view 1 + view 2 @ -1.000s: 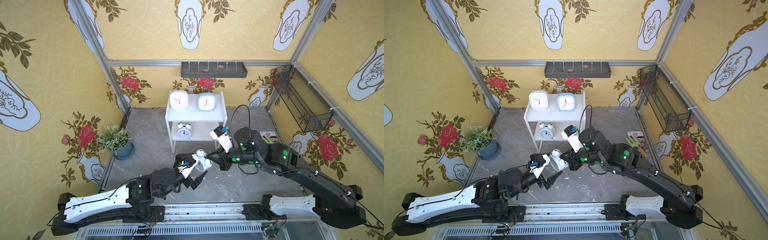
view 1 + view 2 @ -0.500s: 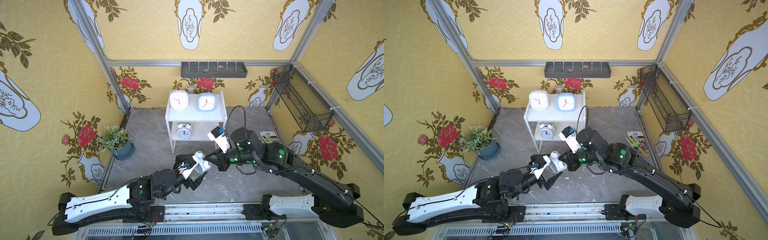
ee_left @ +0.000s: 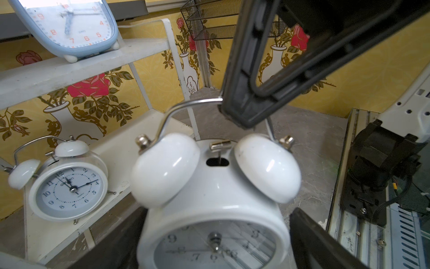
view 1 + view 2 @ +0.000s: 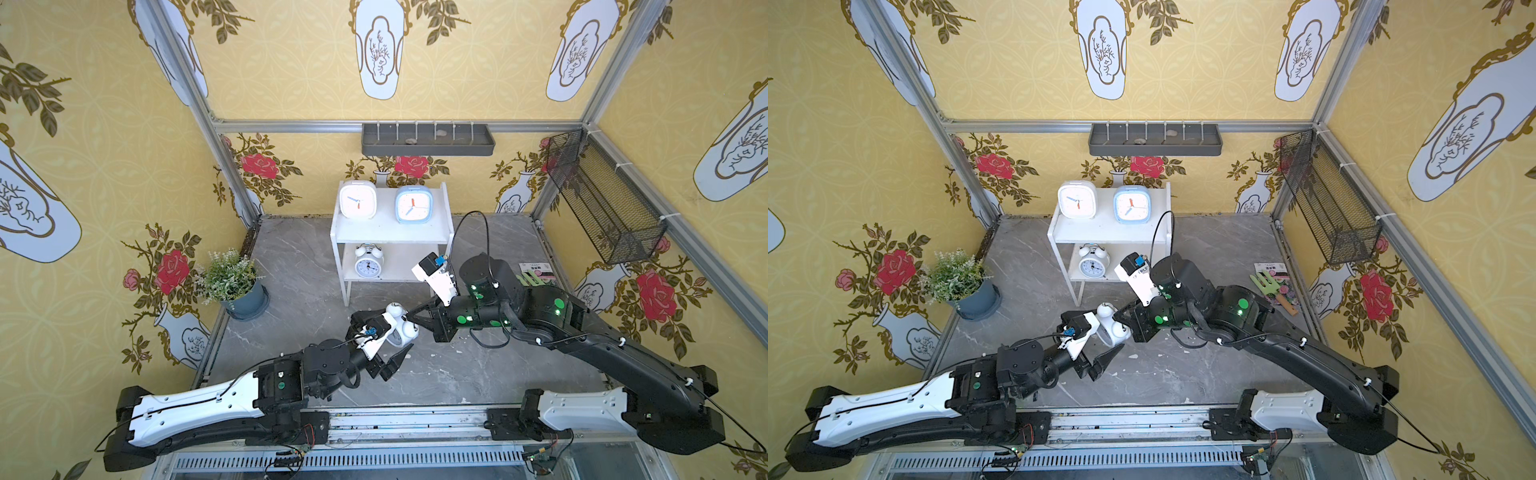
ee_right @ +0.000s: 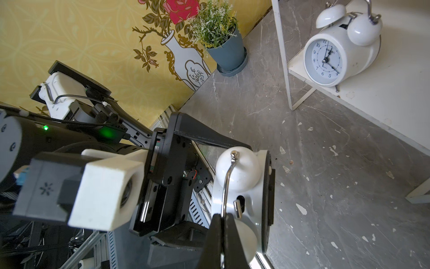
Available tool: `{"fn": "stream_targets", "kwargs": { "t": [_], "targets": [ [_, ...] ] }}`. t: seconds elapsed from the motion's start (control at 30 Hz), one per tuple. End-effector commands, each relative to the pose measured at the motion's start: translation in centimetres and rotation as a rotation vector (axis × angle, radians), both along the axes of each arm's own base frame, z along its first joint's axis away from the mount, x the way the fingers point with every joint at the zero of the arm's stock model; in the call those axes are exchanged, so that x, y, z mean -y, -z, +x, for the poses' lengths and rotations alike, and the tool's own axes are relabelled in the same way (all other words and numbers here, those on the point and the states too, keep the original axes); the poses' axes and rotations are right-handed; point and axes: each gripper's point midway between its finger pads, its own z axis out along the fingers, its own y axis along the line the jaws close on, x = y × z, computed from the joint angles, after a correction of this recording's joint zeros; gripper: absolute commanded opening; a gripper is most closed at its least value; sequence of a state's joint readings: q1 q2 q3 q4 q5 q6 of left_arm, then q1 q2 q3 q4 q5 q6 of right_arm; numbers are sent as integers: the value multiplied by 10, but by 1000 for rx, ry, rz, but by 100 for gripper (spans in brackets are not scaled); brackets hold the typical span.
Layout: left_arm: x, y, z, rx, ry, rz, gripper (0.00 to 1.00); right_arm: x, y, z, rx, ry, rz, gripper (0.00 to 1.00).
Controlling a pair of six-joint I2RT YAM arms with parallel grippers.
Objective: Place the alarm clocks on the shelf by style
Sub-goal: Pick up the alarm from the center of the board.
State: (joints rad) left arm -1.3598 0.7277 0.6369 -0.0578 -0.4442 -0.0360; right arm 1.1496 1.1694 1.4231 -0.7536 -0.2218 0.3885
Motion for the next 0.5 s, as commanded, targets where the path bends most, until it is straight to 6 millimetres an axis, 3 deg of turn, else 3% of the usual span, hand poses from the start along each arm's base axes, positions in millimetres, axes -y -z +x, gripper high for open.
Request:
{"fn": "stream_targets", "kwargs": {
  "t": [0.0, 0.47],
  "targets": [
    [1, -4, -1, 6, 7, -24, 93, -10, -16, 3, 43, -14, 72, 0],
    [-1, -8, 1, 6, -8, -45, 80, -10, -14, 5, 47, -6, 72, 0]
  ]
}}
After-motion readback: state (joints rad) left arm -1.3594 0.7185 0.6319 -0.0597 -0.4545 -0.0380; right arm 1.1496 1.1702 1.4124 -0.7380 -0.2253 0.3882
